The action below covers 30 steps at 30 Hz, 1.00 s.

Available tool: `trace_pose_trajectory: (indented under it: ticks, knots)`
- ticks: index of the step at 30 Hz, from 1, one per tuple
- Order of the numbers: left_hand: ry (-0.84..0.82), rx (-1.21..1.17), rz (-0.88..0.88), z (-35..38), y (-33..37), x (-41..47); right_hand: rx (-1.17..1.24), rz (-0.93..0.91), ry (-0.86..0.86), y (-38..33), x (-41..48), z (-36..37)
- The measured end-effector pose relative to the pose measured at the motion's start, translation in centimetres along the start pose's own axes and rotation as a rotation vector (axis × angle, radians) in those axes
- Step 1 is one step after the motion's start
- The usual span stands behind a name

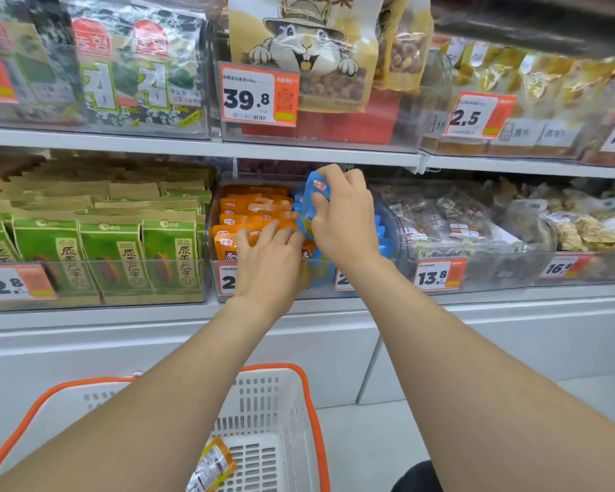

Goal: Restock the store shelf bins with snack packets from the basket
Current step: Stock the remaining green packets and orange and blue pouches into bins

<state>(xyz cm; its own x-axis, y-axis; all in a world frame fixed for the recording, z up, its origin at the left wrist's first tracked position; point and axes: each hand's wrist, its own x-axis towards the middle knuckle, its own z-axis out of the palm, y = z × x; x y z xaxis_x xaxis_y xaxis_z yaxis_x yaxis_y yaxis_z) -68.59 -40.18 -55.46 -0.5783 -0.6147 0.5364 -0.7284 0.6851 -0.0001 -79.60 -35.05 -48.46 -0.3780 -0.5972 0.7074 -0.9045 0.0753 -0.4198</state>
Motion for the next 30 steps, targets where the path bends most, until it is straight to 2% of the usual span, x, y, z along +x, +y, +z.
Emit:
trace_pose_trajectory:
  ticks: [7, 12, 18, 25, 28, 30]
  knots:
    - [0.128, -0.109, -0.131, 0.2, -2.3, 0.5, 0.134, 0.039, 0.048, 1.3, 0.4, 0.2]
    - [0.147, -0.176, -0.094, 0.4, -2.7, 0.2, 0.116, 0.010, -0.154, 2.3, 0.0, 0.5]
    - [0.147, -0.143, -0.060, 0.8, -2.6, 0.0, -0.131, 0.100, -0.361, 2.9, -0.3, 0.8]
    - [0.113, -0.159, -0.068, 1.1, -2.8, 0.0, -0.364, 0.044, -0.579, 2.8, -0.3, 1.1]
    - [0.094, -0.201, -0.082, 1.1, -2.8, 0.2, -0.387, 0.017, -0.699, 3.2, -0.3, 1.4]
    - [0.080, -0.209, -0.099, 1.1, -2.5, 0.4, -0.340, 0.023, -0.696, 3.2, -0.2, 1.4]
